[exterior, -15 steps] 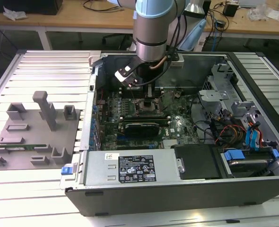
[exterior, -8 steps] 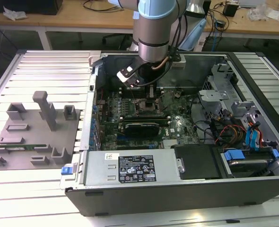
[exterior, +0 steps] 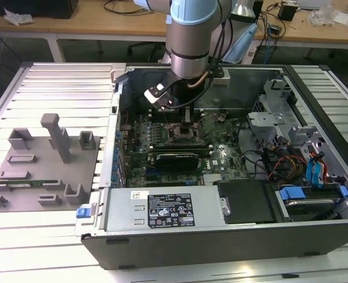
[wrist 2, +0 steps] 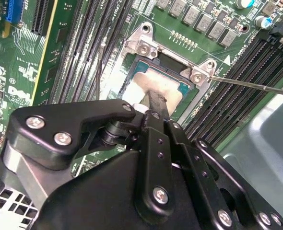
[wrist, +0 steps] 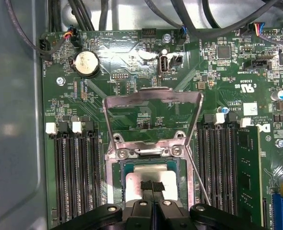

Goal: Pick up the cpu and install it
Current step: 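Place the cpu into insertion slot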

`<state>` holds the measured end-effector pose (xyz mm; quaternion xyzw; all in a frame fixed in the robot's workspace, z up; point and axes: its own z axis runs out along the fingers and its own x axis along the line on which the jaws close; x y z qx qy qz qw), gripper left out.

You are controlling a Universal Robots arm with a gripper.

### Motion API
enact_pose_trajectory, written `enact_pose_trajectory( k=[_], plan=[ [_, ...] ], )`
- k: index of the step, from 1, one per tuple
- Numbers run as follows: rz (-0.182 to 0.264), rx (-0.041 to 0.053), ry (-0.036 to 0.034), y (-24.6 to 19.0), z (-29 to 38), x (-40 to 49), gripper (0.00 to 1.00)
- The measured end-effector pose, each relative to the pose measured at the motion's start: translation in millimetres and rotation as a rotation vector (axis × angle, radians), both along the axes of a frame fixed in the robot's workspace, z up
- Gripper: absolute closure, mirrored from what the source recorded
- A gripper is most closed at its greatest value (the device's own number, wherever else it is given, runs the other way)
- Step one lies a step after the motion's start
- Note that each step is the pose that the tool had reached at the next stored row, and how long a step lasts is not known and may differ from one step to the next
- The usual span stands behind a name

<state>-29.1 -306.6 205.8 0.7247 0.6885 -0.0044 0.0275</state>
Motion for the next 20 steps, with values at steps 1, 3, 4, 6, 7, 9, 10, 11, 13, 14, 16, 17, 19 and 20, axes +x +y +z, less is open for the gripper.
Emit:
enact_pose_trajectory(
  k=[1,3,4,6,7,9,10,11,13,14,16,17,19,20],
  plan=[
    [0.000,0.0003,-0.0001,0.0,-0.1,0.0,0.89],
    [-0.004,0.0002,-0.0001,0.1,-1.2,0.0,0.89],
    [-0.006,-0.0001,0.0001,0.0,-1.7,0.0,0.89],
    [-0.008,-0.0001,0.0002,0.0,-1.9,0.0,0.89],
    [-0.008,0.0003,-0.0001,0.0,-2.0,0.0,0.89],
    [-0.008,0.0006,-0.0002,0.1,-1.7,0.1,0.89],
    [-0.008,0.0011,-0.0006,0.1,-1.1,0.1,0.89],
    [-0.008,0.0013,-0.0006,0.2,0.5,0.2,0.89],
    [-0.008,0.0000,-0.0002,0.0,7.4,0.1,0.89],
    [-0.008,-0.0005,-0.0001,0.0,11.9,0.1,0.89],
    [-0.008,-0.0013,-0.0001,0.0,18.5,0.1,0.89],
    [-0.008,-0.0020,-0.0001,0.1,23.5,0.1,0.89],
    [-0.008,-0.0030,-0.0001,0.0,28.2,0.1,0.89],
    [-0.008,-0.0033,-0.0002,0.0,30.1,0.1,0.89]
  ],
)
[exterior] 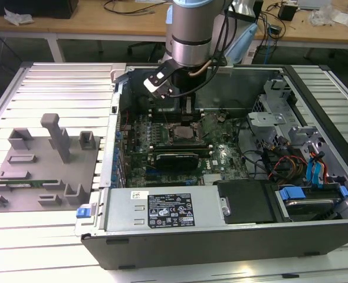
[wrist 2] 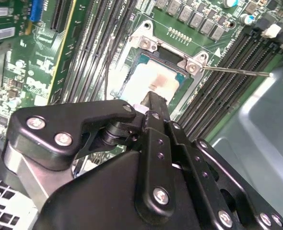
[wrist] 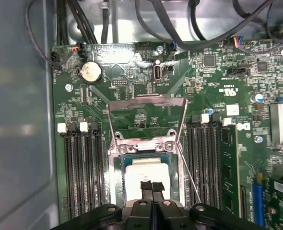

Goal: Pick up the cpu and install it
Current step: 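Place the cpu into insertion slot, then close the cpu cover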

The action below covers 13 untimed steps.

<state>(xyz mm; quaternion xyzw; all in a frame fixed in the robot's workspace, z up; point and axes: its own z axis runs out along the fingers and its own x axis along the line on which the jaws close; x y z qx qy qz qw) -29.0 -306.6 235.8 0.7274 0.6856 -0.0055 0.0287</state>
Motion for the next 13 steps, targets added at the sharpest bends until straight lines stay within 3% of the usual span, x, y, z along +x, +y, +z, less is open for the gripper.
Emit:
enact_pose_trajectory(
  k=[3,13],
  plan=[
    [0.000,-0.0006,-0.0001,0.0,4.5,0.0,0.89],
    [0.000,-0.0007,0.0000,0.0,4.9,0.0,0.89]
  ],
)
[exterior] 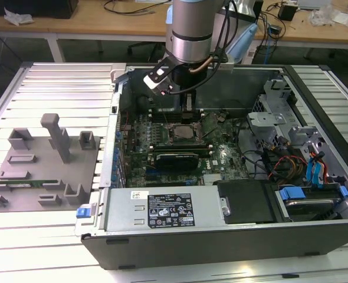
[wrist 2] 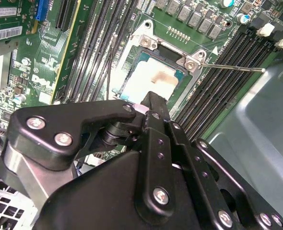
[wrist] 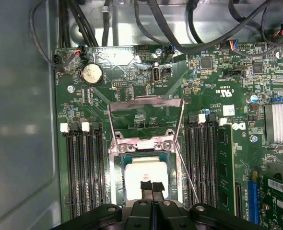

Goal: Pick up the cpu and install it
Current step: 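Close the cpu cover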

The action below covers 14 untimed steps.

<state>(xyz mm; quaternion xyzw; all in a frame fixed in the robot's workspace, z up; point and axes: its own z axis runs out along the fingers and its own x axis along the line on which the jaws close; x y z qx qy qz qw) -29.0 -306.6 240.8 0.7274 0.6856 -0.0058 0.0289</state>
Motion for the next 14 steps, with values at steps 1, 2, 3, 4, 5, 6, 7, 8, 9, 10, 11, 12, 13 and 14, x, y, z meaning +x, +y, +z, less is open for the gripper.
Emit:
enact_pose_trajectory(
  k=[1,2,3,4,5,6,7,8,9,10,11,12,13,14],
  plan=[
    [0.000,-0.0001,0.0000,0.0,0.0,0.0,0.89],
    [0.000,0.0000,0.0000,0.0,0.0,0.0,0.89],
    [0.000,0.0000,0.0000,0.0,0.1,0.0,0.89],
    [0.000,0.0000,-0.0001,0.0,0.1,0.0,0.89],
    [0.000,-0.0003,0.0002,-0.1,0.6,0.0,0.89],
    [0.000,-0.0002,0.0001,-0.1,2.0,0.0,0.89],
    [0.000,0.0001,-0.0001,0.0,3.1,0.0,0.89],
    [0.000,0.0000,0.0000,0.0,4.5,0.0,0.89],
    [0.000,0.0001,-0.0001,0.0,6.7,0.0,0.89],
    [0.000,0.0000,0.0000,0.0,8.7,0.0,0.89],
    [0.000,-0.0008,0.0000,0.0,12.8,0.0,0.89],
    [0.000,-0.0010,0.0000,0.0,15.1,0.0,0.89],
    [0.000,-0.0011,0.0000,0.0,18.2,0.0,0.89],
    [0.000,-0.0013,-0.0001,0.0,22.4,0.0,0.89]
  ],
)
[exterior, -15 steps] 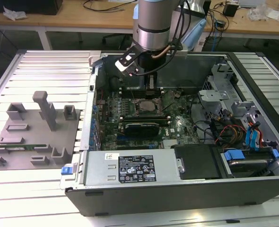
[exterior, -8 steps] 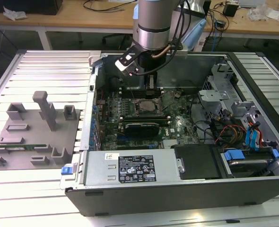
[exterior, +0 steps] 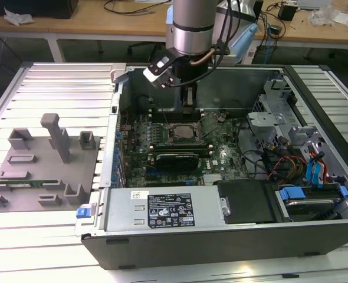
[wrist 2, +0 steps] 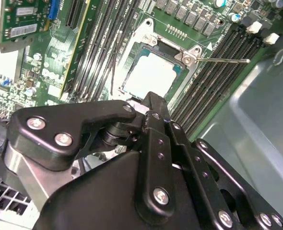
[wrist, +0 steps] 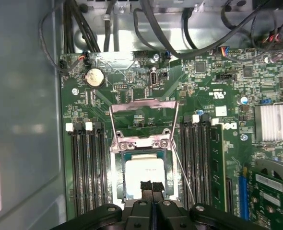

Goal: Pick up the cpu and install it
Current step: 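Close the cpu cover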

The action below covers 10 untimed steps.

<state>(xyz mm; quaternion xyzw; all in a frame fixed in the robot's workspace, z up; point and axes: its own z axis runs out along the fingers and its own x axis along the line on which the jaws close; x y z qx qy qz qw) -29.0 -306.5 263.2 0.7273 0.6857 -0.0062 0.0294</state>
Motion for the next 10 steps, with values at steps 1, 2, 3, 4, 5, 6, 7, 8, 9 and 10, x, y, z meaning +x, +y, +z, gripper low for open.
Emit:
enact_pose_trajectory(
  k=[1,2,3,4,5,6,7,8,9,10],
  plan=[
    [0.000,-0.0002,0.0001,0.0,5.6,0.0,0.89],
    [0.000,-0.0002,0.0001,0.0,9.3,0.0,0.89],
    [0.000,0.0001,-0.0001,0.1,9.7,0.0,0.89],
    [0.000,0.0001,-0.0001,0.1,9.7,0.0,0.89],
    [0.000,0.0000,0.0000,0.1,9.8,0.5,0.89],
    [0.000,-0.0002,0.0001,0.1,9.9,3.7,0.89],
    [0.000,-0.0002,0.0001,0.1,9.9,7.5,0.89],
    [0.000,-0.0002,0.0001,0.1,9.8,12.3,0.89],
    [0.000,-0.0001,0.0000,0.0,9.8,15.7,0.89],
    [0.000,0.0000,0.0000,0.0,9.8,18.6,0.89]
  ],
)
